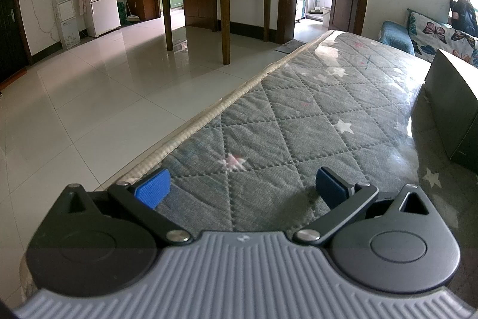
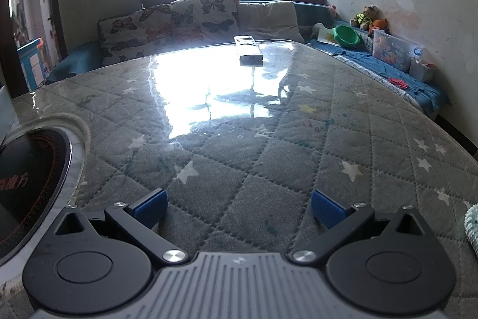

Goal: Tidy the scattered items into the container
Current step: 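Move both tools toward the white box and the items beside it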

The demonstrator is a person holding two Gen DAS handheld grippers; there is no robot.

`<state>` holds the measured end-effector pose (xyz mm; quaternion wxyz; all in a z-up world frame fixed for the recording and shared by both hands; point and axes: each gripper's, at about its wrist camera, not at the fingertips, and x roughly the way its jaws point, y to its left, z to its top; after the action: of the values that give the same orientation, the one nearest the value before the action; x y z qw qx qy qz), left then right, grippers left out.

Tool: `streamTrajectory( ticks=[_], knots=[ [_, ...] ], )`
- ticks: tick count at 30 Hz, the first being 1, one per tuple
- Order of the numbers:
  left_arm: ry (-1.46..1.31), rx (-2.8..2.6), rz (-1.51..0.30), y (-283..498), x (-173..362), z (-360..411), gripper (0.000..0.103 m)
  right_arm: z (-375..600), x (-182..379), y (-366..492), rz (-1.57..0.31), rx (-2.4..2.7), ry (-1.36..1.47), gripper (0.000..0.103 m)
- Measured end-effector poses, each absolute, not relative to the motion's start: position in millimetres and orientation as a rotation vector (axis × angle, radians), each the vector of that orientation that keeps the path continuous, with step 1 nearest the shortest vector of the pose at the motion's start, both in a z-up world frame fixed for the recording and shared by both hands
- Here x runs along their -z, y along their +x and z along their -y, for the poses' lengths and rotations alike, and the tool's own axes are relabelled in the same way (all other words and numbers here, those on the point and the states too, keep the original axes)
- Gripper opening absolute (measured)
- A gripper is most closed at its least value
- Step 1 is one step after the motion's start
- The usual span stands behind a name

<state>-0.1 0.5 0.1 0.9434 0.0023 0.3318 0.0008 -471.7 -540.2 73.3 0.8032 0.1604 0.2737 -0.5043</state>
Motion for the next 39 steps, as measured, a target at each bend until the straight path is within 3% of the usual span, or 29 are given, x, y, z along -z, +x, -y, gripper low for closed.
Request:
streamTrajectory(
  ticks=[10, 39],
  knots=[
    [0.040, 0.018, -0.666, -4, -1, 4, 0.103, 506, -89, -482, -0.572, 1.044, 0.255, 0.103],
    [0.179, 0.284, -0.692, -121, -46, 28, 0.103, 350, -124, -465, -0.624, 0.584, 0.093, 0.103]
  ],
)
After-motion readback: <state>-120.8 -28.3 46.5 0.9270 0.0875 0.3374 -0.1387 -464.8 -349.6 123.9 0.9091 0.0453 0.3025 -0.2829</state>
